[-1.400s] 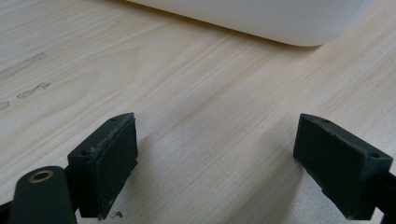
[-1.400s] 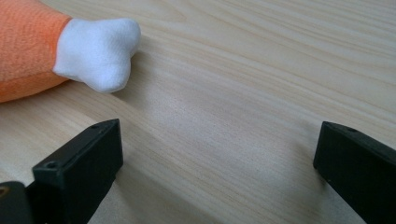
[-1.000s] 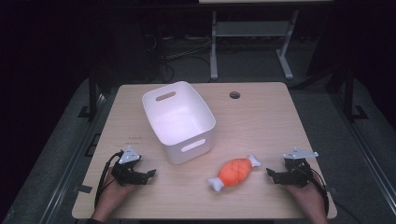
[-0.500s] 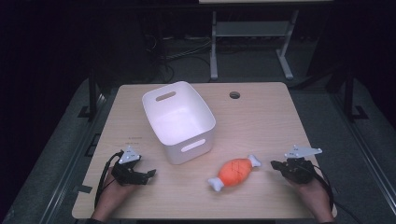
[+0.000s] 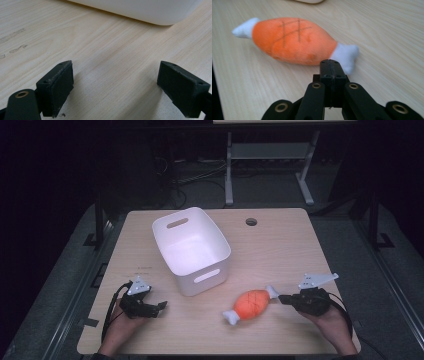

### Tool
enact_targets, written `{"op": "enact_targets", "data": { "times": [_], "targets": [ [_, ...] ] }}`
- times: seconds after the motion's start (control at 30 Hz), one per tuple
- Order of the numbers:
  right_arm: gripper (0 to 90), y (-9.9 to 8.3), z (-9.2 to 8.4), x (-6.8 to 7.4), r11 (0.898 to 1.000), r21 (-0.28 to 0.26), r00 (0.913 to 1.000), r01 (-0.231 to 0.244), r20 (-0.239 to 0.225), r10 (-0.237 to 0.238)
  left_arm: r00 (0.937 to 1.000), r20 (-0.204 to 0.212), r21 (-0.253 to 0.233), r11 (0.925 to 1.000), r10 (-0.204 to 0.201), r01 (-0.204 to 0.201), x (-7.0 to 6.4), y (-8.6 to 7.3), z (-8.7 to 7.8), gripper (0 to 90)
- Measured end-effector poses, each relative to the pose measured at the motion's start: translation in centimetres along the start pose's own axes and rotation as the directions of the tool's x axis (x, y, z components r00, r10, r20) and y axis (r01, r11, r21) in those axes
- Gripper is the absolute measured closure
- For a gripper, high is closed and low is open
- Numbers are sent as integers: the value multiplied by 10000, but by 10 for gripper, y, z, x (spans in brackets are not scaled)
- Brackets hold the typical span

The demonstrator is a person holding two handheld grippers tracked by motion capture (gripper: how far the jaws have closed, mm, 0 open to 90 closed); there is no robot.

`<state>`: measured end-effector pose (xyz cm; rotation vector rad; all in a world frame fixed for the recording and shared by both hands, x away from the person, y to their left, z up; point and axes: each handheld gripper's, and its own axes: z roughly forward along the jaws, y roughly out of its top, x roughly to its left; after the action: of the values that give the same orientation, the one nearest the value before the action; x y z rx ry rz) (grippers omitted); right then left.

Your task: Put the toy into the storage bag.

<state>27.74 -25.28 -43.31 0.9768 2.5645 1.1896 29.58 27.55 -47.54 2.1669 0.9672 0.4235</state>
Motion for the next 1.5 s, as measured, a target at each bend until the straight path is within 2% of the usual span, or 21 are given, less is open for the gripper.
{"op": "enact_targets", "data": {
  "times": [0.13, 0.23, 0.5, 0.83, 1.5],
  "targets": [
    [897, 6, 3, 6, 9998, -25, 9994, 214, -260, -215, 10000, 1, 3, 10000, 1, -1, 0, 0, 0, 130],
    [897, 12, 6, 11, 9992, -158, 9973, 376, -625, -385, 10000, -1, 12, 10000, -2, 2, 0, 0, 0, 130],
    [897, 25, 18, 24, 9960, -345, 9851, 822, -1490, -864, 10000, 0, 13, 10000, -2, 2, 0, 0, 0, 130],
    [897, 36, 34, 40, 9899, -336, 9679, 1377, -2077, -1417, 10000, -1, 13, 10000, -1, 1, 0, 0, 0, 130],
    [896, 48, 56, 61, 9798, -297, 9353, 1977, -2934, -1976, 10000, -2, 10, 10000, -6, 6, 0, 0, 0, 130]
  ]
}}
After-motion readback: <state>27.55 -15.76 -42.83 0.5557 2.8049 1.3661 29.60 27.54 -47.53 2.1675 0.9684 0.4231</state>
